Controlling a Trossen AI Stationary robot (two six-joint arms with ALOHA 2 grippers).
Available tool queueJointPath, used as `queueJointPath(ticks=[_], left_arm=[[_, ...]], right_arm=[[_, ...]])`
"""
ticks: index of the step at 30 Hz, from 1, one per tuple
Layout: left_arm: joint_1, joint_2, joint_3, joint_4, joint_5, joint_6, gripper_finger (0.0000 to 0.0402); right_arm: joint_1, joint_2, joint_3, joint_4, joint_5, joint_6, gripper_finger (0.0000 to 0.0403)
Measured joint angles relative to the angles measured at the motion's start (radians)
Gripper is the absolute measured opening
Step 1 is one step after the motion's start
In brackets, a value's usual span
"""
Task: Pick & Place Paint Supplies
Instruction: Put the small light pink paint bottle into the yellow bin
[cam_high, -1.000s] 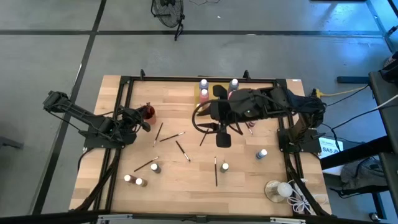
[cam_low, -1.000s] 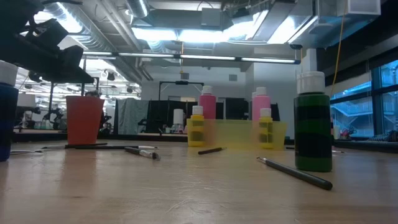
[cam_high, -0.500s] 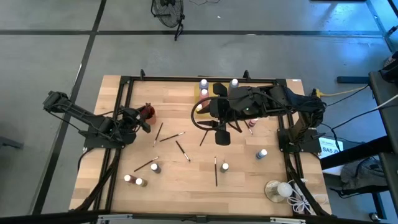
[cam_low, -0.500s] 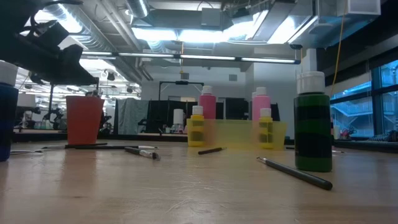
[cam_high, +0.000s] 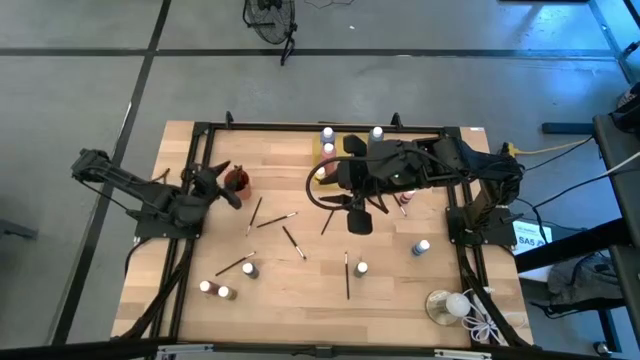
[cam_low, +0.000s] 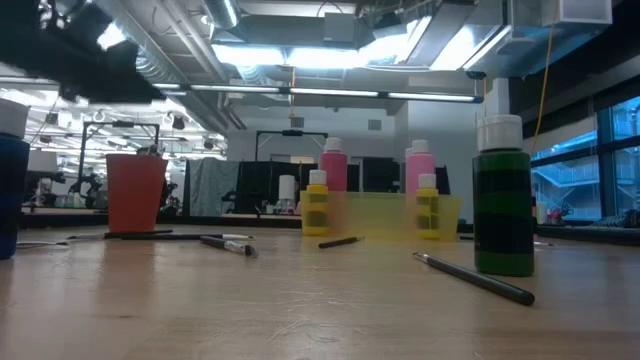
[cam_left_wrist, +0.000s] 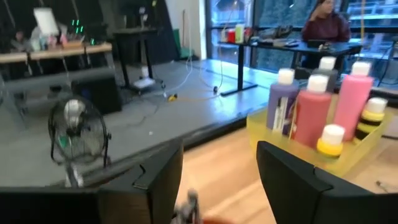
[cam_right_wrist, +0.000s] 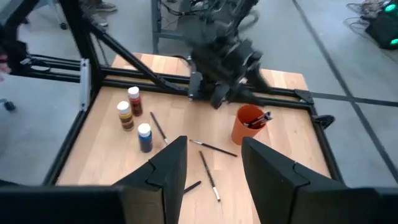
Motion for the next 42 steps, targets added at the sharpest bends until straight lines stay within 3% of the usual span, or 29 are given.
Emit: queueJointPath(ticks=[5, 8, 14, 19, 24, 29, 36, 42], left_arm=[[0.0, -0.005, 0.07, 0.161, 0.028, 0.313, 0.0202], [0.0, -0.005, 0.114, 0.226, 0.106, 0.451, 0.0202], [0.0, -0.005, 0.187, 0.283, 0.263, 0.604, 0.0201], [0.0, -0.004, 0.229, 0.282, 0.327, 0.612, 0.0202], [0.0, -0.005, 0.255, 0.283, 0.334, 0.499, 0.0201], [0.0, -0.004, 0.255, 0.276, 0.477, 0.497, 0.0201], [0.0, -0.008, 0.255, 0.276, 0.536, 0.504, 0.0218], [0.0, -0.021, 0.255, 0.279, 0.618, 0.485, 0.0257]], right_arm=[[0.0, 0.0, 0.0, -0.013, -0.03, 0.01, 0.0155], [0.0, 0.0, 0.0, -0.019, -0.039, 0.025, 0.0155], [0.0, 0.0, 0.0, -0.026, -0.11, 0.03, 0.0155], [0.0, 0.0, 0.0, -0.06, -0.13, 0.025, 0.0156], [0.001, 0.0, 0.0, -0.162, -0.132, 0.085, 0.0156], [0.021, 0.001, 0.0, -0.242, -0.13, 0.17, 0.0156], [0.035, 0.001, 0.0, -0.358, 0.022, 0.404, 0.0156], [0.031, 0.001, 0.0, -0.492, 0.045, 0.553, 0.0156]])
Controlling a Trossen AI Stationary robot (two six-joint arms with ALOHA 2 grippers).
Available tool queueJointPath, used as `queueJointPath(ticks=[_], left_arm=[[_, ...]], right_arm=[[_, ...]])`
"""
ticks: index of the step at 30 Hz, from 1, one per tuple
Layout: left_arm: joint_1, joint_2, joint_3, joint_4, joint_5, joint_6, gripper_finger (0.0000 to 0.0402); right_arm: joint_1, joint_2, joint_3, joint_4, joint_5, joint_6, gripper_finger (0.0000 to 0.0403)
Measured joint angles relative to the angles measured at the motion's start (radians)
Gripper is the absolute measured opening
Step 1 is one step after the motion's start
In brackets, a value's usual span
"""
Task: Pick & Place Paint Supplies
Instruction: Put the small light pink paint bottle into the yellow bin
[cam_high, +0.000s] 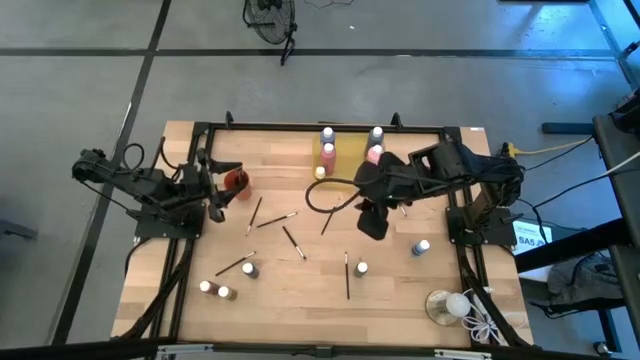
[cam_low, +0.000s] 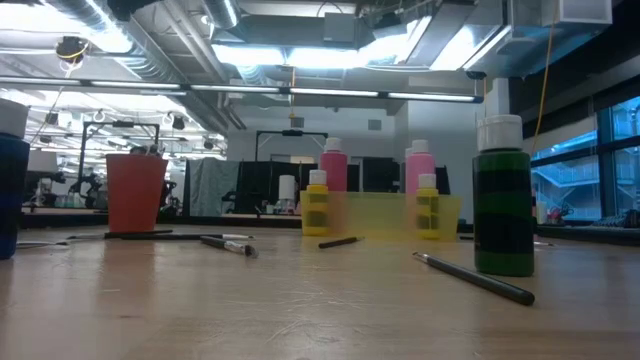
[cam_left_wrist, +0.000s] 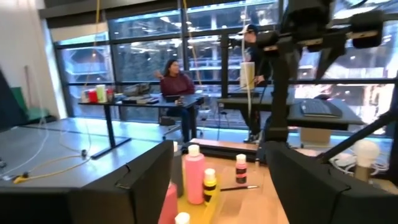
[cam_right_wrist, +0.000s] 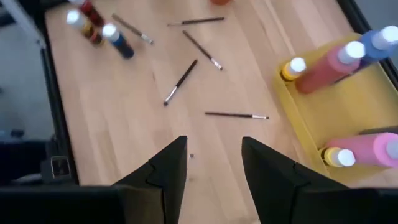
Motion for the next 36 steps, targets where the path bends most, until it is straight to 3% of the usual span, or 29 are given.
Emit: queueJointPath(ticks=[9, 19, 29, 36], left_arm=[[0.0, -0.004, 0.046, -0.008, 0.018, 0.0, 0.0269], [0.0, -0.004, 0.084, -0.159, 0.031, -0.051, 0.0269], [-0.001, -0.003, 0.084, -0.193, 0.085, -0.052, 0.0269], [0.0, -0.003, 0.084, -0.188, 0.082, -0.051, 0.0269]], right_arm=[[-0.088, -0.028, 0.001, 0.007, -0.011, 0.107, 0.0156], [-0.228, -0.188, -0.048, 0.007, -0.008, 0.106, 0.0155], [-0.349, -0.454, -0.459, 0.005, 0.004, 0.162, 0.0169], [-0.428, -0.524, -0.749, 0.006, -0.098, 0.233, 0.0224]])
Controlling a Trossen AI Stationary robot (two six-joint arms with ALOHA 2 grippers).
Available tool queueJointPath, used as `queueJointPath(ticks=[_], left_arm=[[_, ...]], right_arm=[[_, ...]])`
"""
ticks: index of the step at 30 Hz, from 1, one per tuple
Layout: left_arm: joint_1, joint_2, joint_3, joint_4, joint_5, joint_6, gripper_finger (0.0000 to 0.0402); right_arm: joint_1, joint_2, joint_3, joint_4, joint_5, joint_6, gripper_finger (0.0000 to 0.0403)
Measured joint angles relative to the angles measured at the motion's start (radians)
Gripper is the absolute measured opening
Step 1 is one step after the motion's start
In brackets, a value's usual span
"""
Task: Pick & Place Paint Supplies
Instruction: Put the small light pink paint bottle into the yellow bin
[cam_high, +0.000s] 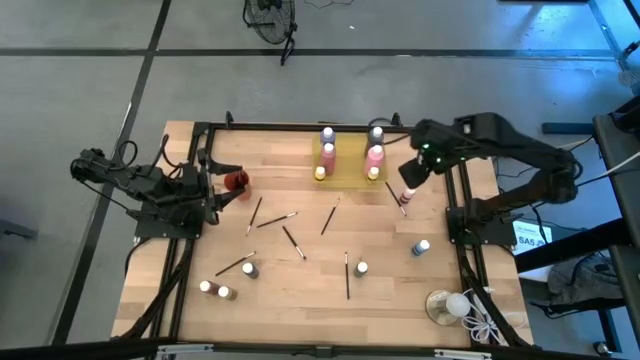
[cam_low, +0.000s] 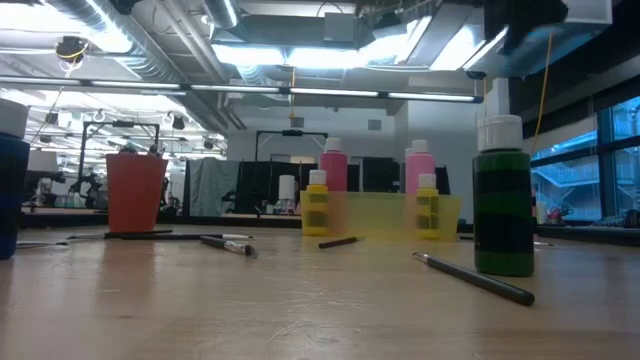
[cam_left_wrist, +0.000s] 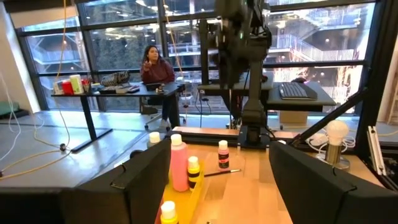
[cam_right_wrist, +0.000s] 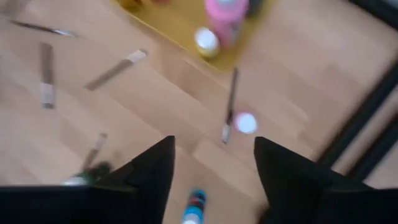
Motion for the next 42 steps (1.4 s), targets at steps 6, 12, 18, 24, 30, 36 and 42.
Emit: queueJointPath(ticks=[6, 12, 18, 24, 30, 36, 42], left_arm=[[0.0, 0.0, 0.0, 0.003, -0.006, 0.0, 0.0269], [0.0, 0.0, 0.0, 0.003, -0.007, -0.001, 0.0269], [0.0, 0.0, 0.0, 0.003, -0.007, -0.015, 0.0269], [0.0, 0.0, 0.0, 0.003, -0.007, -0.018, 0.0269], [0.0, 0.0, 0.0, 0.003, -0.007, -0.02, 0.0269], [0.0, 0.0, 0.0, 0.003, -0.007, -0.019, 0.0269], [0.0, 0.0, 0.0, 0.003, -0.007, -0.024, 0.0269]], right_arm=[[-0.087, 0.004, -0.199, 0.003, -0.017, 0.026, 0.0276], [-0.157, 0.004, -0.348, 0.042, -0.096, 0.006, 0.0286], [-0.169, 0.004, -0.414, 0.162, -0.124, -0.007, 0.0282], [-0.169, 0.004, -0.471, 0.244, -0.115, 0.0, 0.0281], [-0.169, 0.004, -0.541, 0.271, -0.113, 0.0, 0.0281], [-0.169, 0.004, -0.618, 0.395, -0.113, 0.0, 0.0281], [-0.169, 0.004, -0.656, 0.434, -0.113, 0.003, 0.0281]])
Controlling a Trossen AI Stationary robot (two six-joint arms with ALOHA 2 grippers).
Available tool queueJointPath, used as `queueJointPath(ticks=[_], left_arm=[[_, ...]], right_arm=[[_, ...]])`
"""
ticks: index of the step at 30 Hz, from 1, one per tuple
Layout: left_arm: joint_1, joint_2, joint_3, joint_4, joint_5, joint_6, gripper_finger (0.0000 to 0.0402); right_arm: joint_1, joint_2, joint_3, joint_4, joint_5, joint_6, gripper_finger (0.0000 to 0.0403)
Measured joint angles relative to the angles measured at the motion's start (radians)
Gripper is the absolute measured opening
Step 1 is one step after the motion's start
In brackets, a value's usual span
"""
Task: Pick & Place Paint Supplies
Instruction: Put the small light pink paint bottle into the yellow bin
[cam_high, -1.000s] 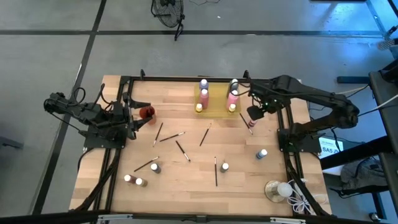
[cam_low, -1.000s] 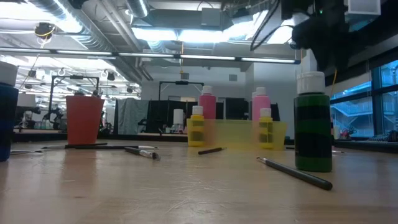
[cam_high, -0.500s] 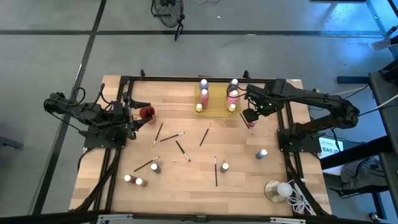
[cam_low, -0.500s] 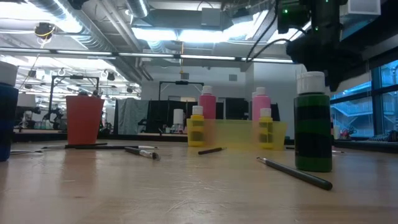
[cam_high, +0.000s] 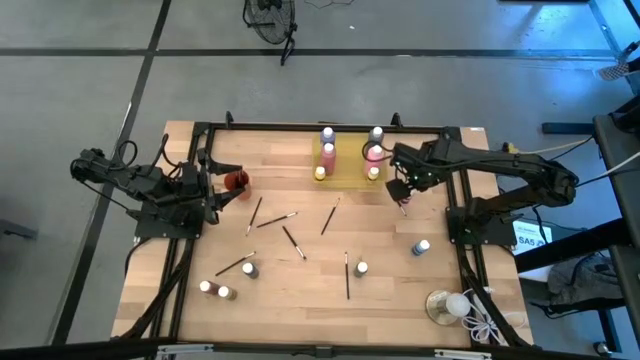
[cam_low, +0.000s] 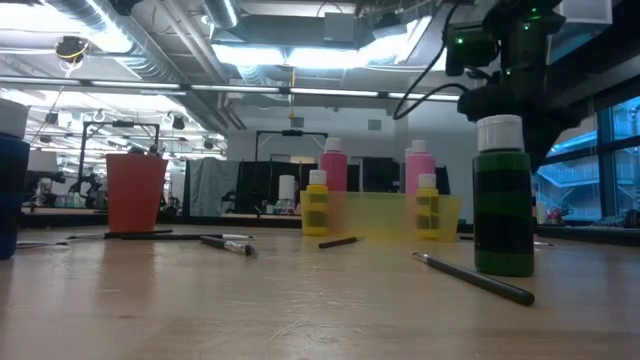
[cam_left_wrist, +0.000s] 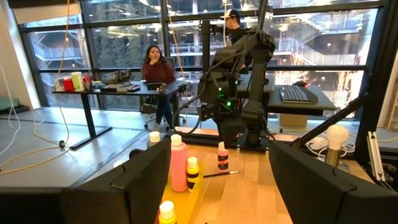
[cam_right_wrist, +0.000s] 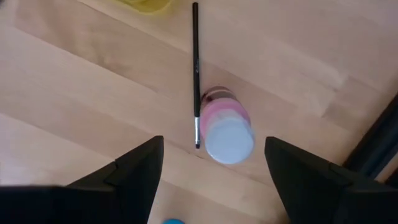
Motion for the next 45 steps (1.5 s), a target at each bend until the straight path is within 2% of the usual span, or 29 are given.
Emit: queueJointPath(ticks=[16, 31, 45], left_arm=[[0.0, 0.0, 0.0, 0.0, 0.0, -0.001, 0.0269], [0.0, 0.0, 0.0, 0.0, 0.0, -0.004, 0.0269], [0.0, 0.0, 0.0, 0.0, 0.001, -0.027, 0.0269]], right_arm=[[-0.008, 0.0, -0.047, 0.048, 0.037, -0.008, 0.0279], [-0.021, 0.0, -0.047, 0.048, 0.017, -0.019, 0.0205], [-0.025, 0.085, -0.047, 0.054, 0.006, -0.056, 0.0197]])
